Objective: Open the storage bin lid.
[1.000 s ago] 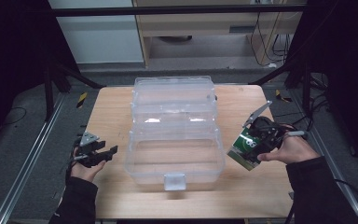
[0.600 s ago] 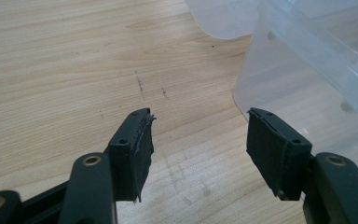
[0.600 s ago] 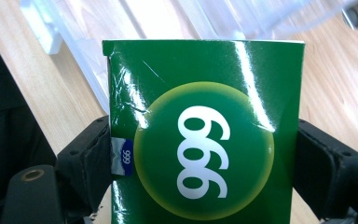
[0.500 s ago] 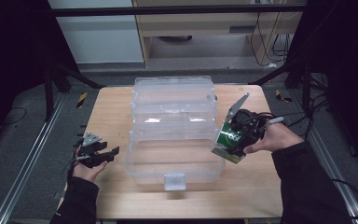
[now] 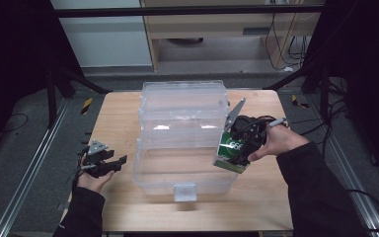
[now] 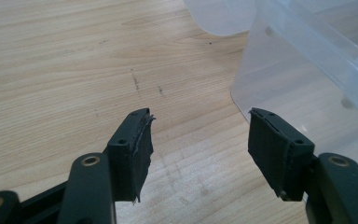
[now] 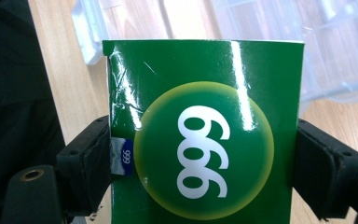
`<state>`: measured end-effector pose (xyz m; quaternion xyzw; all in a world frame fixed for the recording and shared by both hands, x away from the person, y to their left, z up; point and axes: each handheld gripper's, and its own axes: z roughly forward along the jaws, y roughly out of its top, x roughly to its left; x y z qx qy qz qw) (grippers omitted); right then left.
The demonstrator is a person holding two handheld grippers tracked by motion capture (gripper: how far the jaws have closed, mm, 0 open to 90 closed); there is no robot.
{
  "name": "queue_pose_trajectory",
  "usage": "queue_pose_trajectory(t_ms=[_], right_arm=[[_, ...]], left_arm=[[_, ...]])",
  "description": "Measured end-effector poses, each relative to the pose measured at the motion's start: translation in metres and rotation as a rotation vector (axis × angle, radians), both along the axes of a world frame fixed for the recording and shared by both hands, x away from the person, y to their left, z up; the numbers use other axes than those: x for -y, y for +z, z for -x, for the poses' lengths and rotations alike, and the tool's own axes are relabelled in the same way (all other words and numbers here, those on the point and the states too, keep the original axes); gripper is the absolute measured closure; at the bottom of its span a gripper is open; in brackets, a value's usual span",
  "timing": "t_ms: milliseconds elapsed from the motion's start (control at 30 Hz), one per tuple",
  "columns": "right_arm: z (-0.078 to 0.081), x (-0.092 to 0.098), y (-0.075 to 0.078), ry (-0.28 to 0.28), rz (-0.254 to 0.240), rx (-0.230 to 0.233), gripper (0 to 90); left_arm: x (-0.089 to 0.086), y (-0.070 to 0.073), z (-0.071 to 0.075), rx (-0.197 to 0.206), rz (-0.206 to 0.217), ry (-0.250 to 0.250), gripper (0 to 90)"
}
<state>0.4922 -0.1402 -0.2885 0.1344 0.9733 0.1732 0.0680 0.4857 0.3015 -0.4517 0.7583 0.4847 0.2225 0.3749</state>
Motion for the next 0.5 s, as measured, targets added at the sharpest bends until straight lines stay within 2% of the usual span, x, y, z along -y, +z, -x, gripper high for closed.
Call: queue_pose_trajectory(t_ms=[167,267,400,500], right_arm=[[-0.004,-0.007,-0.003,0.040,-0.005,-0.026,17.1],[-0.006,-0.008,-0.005,0.066,-0.008,-0.022,17.1],[-0.006,-0.013,-0.009,0.143,-0.021,-0.003,17.1],[-0.006,-0.015,-0.010,0.153,-0.018,-0.009,17.1]], left_arm=[[0.000,0.000,0.000,0.002,-0.003,-0.004,38.8],[0.001,0.000,0.000,-0.001,-0.002,-0.008,38.7],[0.001,0.000,0.000,-0.003,-0.002,-0.006,38.7],[0.001,-0.001,0.000,-0.003,-0.001,-0.005,38.8]])
